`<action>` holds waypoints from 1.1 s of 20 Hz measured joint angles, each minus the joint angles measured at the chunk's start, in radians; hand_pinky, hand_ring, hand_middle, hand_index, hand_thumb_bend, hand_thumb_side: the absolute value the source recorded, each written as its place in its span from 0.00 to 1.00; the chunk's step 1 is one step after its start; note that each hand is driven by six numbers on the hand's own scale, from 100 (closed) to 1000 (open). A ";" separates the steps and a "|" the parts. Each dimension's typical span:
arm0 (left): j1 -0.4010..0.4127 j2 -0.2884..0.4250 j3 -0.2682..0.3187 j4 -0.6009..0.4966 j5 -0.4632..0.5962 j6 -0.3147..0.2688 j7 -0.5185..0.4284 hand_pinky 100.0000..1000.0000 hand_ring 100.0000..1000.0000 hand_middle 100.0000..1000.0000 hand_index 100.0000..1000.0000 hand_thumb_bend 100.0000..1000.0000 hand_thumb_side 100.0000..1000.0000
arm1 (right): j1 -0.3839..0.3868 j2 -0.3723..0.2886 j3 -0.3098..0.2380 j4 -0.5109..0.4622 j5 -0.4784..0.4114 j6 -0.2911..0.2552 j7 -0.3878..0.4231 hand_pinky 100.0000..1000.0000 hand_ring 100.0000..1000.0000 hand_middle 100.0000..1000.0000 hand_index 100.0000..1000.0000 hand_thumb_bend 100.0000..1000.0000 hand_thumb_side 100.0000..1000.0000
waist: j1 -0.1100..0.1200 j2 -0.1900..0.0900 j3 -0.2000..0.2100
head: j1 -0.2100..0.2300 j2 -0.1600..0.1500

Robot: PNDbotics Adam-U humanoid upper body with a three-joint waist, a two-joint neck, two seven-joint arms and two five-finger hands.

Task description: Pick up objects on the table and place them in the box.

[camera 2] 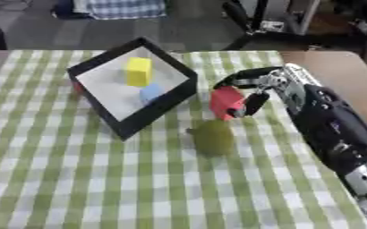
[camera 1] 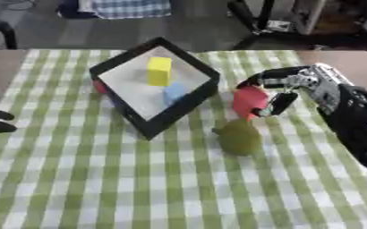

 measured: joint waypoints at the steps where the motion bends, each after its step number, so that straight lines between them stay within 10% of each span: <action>1: 0.000 -0.002 0.000 0.000 0.000 0.000 0.000 0.70 0.53 0.56 0.91 0.02 1.00 | -0.003 0.001 -0.004 0.000 0.001 -0.002 -0.002 0.87 0.70 0.50 0.70 0.00 0.00 | 0.000 0.000 0.001 | 0.000 0.000; 7: 0.001 -0.004 0.000 0.000 0.000 0.000 0.000 0.70 0.53 0.56 0.91 0.02 1.00 | -0.002 -0.003 -0.025 -0.029 -0.020 -0.029 -0.029 0.83 0.58 0.27 0.46 0.00 0.00 | 0.000 0.000 0.004 | -0.002 0.000; 22: -0.013 -0.015 -0.009 -0.006 0.001 -0.001 -0.009 0.70 0.53 0.56 0.91 0.02 1.00 | -0.202 0.052 -0.086 -0.091 -0.152 -0.031 -0.034 0.84 0.58 0.31 0.54 0.00 0.00 | 0.004 0.003 0.069 | -0.036 0.000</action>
